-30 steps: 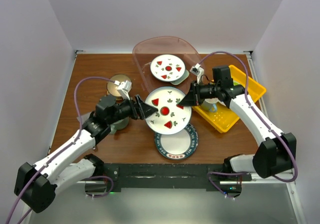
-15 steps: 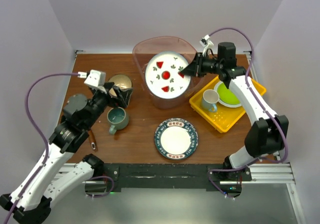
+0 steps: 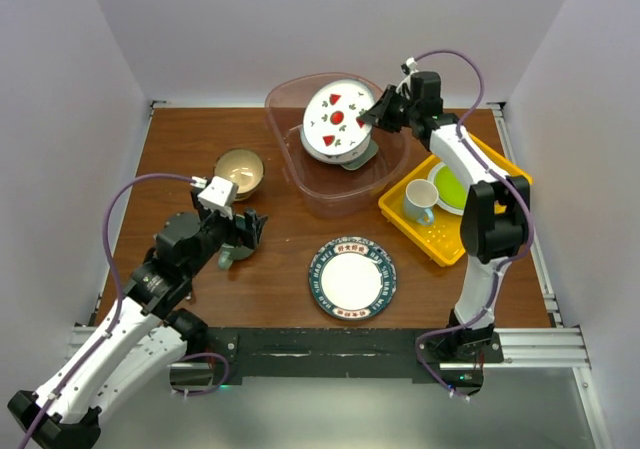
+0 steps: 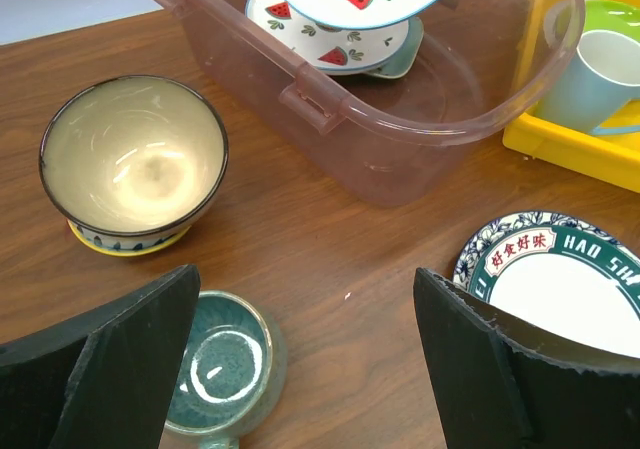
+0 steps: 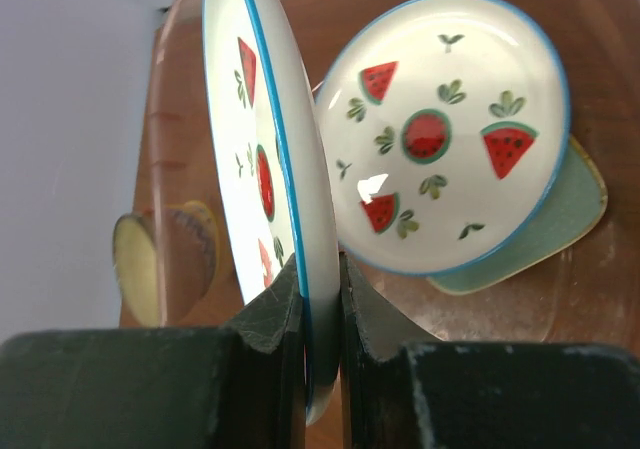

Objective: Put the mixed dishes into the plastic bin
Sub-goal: Place the plate in the plastic bin, then pick up the plate at the center of the board.

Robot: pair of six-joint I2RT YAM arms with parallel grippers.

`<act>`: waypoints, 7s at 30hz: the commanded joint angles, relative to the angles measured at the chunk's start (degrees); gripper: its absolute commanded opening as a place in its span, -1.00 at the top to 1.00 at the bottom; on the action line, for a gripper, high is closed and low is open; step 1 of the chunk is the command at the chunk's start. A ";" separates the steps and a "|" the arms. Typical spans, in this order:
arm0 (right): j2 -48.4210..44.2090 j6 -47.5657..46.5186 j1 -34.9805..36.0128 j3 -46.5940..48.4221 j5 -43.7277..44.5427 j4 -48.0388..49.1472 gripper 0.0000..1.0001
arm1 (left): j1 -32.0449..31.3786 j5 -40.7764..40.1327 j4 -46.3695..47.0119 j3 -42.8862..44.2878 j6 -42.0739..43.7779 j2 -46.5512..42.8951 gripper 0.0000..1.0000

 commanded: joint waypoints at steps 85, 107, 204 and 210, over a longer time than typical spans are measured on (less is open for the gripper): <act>-37.25 -51.21 5.42 -22.43 -14.43 -11.36 -0.96 | 0.17 3.76 4.83 -1.95 1.13 -2.21 -1.00; -54.40 -56.14 0.06 -43.01 -27.80 -9.61 -0.97 | 0.26 6.22 4.74 -1.86 1.04 1.31 -1.00; -53.61 -63.26 -0.03 -44.42 -29.64 -11.89 -0.96 | -15.99 6.74 0.61 1.21 -23.73 18.88 -0.94; -53.70 -63.26 -0.03 -44.50 -29.29 -11.80 -0.97 | -22.85 -1.25 -0.45 4.72 -26.02 28.45 -0.76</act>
